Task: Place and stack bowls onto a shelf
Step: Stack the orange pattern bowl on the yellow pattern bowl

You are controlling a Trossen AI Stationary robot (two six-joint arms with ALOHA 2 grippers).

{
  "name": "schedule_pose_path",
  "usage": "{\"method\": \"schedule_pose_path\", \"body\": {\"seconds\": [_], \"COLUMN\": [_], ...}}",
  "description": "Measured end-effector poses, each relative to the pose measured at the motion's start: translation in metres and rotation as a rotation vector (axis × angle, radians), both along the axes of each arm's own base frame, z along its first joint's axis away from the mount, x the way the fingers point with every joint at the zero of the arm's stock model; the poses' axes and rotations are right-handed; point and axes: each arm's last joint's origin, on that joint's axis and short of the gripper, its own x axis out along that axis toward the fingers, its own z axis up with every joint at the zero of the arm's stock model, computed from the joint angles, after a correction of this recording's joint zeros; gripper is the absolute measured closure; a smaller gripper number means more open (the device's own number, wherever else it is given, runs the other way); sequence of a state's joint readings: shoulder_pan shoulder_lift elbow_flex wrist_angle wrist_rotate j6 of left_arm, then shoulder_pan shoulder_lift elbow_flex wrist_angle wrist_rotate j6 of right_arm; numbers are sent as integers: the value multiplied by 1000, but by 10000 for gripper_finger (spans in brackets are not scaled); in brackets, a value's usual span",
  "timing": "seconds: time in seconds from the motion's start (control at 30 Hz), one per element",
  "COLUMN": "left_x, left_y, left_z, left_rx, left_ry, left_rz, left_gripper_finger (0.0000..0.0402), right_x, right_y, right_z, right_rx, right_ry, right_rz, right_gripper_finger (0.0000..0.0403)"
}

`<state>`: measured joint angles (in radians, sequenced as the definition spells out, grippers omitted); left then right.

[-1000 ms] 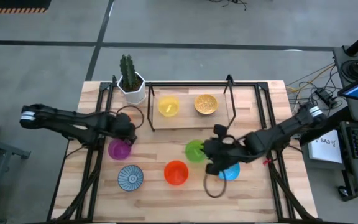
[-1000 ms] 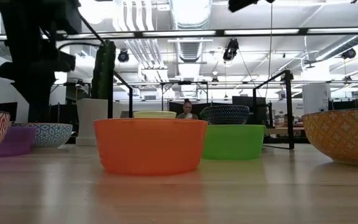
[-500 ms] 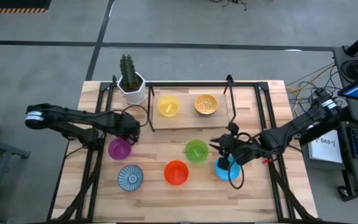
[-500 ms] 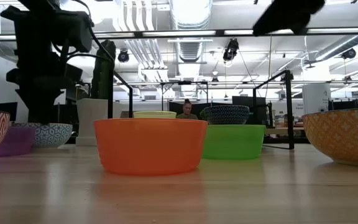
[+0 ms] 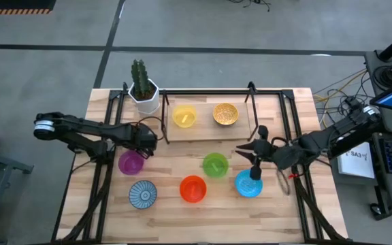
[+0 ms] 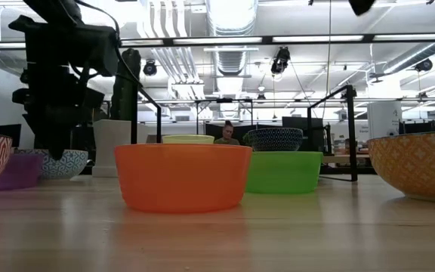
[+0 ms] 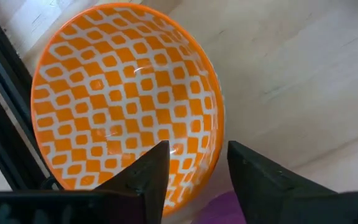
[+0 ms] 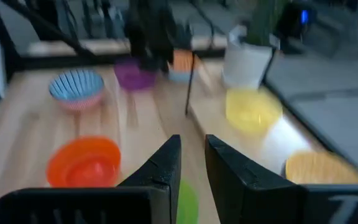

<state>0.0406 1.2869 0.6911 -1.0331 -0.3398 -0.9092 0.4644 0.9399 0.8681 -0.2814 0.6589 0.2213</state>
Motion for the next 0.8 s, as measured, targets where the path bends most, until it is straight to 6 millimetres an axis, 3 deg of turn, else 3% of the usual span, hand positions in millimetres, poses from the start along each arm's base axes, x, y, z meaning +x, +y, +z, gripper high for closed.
{"method": "schedule_pose_path", "body": {"seconds": [0.37,0.6,0.8], "left_x": [3,2,11], "left_y": [0,-5,-19], "left_z": [-6,8,47], "left_rx": [-4,-19,-21], "left_ry": [32,23,25], "left_rz": [7,-26,-107], "left_gripper_finger": [392,397,398], "right_x": [2,2,2], "right_y": [1,1,1], "right_z": [-1,-1,-1], "right_rx": [-113,-129,-129], "right_ry": [-26,-21,-21], "right_rz": [51,57,57], "right_gripper_finger": [344,344,344]}}
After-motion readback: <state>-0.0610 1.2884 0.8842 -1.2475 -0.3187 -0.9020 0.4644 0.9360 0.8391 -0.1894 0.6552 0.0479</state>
